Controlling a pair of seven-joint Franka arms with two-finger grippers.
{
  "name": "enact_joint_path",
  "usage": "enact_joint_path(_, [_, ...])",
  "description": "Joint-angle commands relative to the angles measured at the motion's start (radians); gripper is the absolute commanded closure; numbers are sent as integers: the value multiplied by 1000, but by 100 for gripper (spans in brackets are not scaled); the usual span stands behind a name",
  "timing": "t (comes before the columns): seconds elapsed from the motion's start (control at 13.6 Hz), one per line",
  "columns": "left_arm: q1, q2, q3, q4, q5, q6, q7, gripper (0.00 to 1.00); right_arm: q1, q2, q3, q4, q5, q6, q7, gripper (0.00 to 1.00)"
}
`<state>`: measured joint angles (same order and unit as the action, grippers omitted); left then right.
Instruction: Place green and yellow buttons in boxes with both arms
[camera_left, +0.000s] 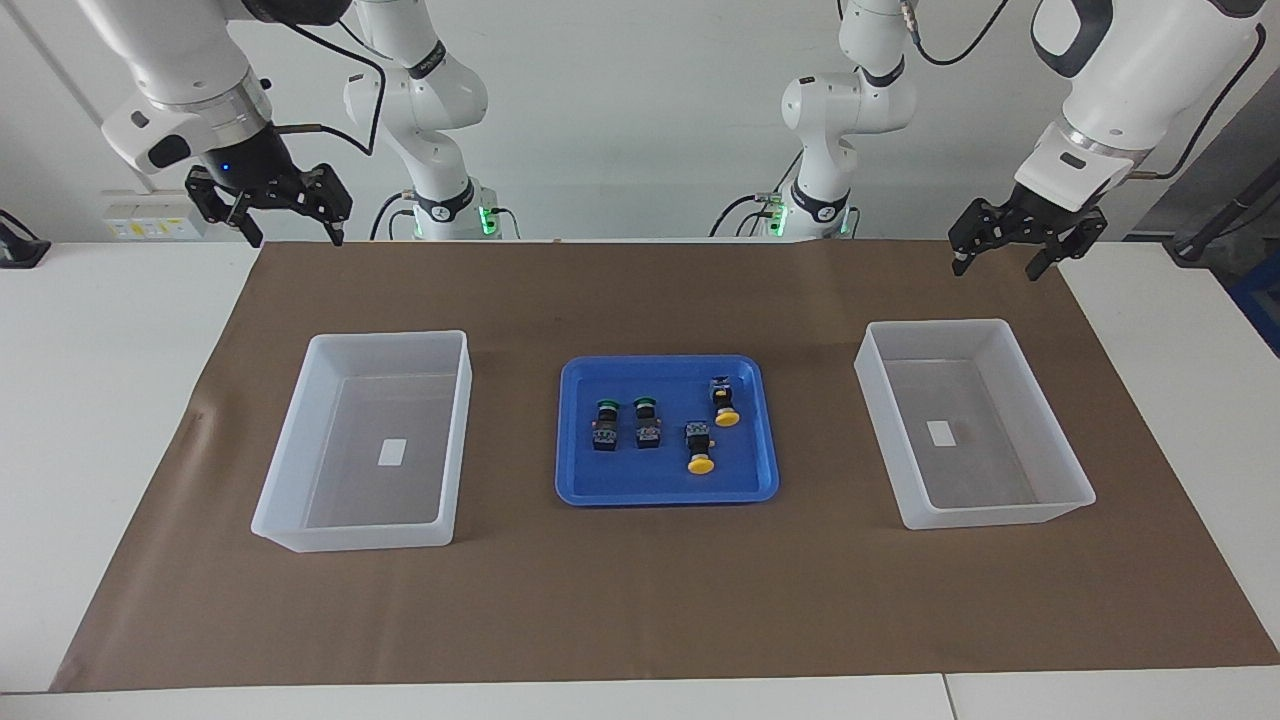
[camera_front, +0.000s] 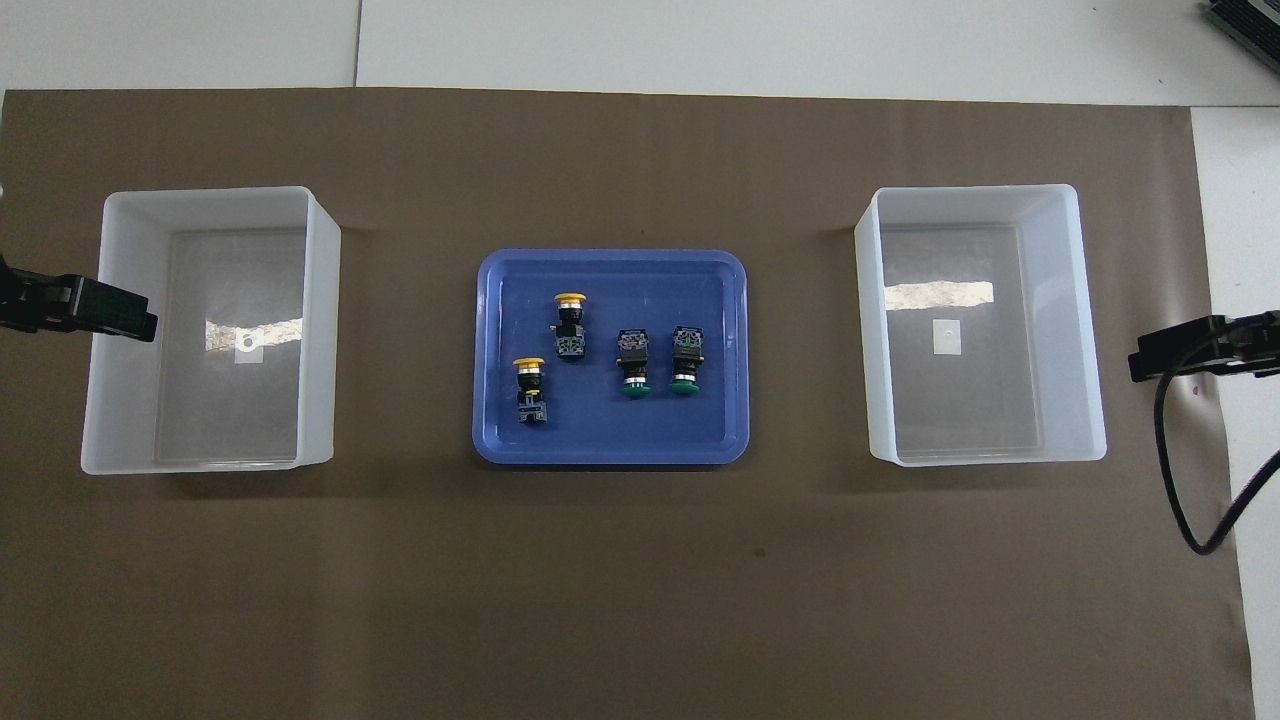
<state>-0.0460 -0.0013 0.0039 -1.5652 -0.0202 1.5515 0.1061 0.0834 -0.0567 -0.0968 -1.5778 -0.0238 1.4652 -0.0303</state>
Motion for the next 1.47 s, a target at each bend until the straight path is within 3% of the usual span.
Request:
enact_joint_path(0.0, [-11, -14, 7, -7, 3, -2, -2, 0, -13, -25, 3, -28, 9, 6, -19, 0])
enact_joint_path(1.4, [-12, -26, 4, -18, 3, 4, 0, 0, -18, -43, 3, -64, 9, 23, -13, 0])
